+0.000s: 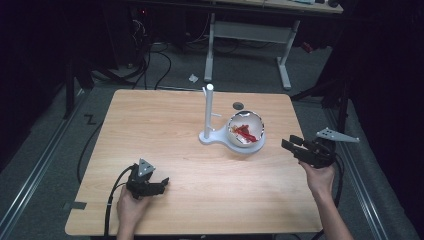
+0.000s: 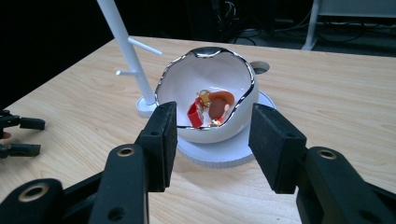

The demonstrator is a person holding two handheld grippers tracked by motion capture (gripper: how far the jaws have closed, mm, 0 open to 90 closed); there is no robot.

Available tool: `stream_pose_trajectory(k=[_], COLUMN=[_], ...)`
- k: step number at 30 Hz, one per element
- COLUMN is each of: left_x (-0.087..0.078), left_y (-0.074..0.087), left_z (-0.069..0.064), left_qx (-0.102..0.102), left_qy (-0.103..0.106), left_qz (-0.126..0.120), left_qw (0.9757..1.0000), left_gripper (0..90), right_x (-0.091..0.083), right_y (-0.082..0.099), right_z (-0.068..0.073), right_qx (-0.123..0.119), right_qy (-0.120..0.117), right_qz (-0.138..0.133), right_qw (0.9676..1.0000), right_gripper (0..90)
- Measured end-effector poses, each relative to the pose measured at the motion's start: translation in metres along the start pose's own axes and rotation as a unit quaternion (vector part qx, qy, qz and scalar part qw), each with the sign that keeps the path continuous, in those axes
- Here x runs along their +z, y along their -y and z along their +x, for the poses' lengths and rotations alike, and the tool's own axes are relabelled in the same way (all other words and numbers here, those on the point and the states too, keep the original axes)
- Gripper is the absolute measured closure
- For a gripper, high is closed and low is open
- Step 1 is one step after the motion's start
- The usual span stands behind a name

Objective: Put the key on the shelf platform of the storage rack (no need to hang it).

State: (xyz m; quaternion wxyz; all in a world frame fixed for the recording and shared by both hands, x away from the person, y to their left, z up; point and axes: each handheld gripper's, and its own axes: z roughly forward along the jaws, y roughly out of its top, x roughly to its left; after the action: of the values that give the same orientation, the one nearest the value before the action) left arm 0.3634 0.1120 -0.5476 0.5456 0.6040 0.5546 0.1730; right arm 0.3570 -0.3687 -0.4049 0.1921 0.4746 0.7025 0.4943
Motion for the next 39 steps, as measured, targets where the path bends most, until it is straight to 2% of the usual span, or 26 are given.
stream_pose_trajectory(k=[13,20,39], left_x=[0.0,0.0,0.0], left_y=[0.0,0.0,0.0], left_z=[0.0,0.0,0.0], left_qx=[0.0,0.0,0.0], left_qy=[0.0,0.0,0.0], left_qz=[0.0,0.0,0.0], left_qw=[1.0,1.0,1.0], left_gripper=[21.1,21.1,21.1], right_x=[-0.003,-0.001,0.016], right_y=[0.012,0.017,0.032], right_z=[0.021,0.026,0.044], right_qx=[-0.011,-0.011,-0.018], right_qy=[-0.021,-0.028,-0.058], right_qz=[-0.003,-0.002,0.012], right_qw=[0.9997,0.9995,0.9981], right_gripper=[52.4,52.5,52.5])
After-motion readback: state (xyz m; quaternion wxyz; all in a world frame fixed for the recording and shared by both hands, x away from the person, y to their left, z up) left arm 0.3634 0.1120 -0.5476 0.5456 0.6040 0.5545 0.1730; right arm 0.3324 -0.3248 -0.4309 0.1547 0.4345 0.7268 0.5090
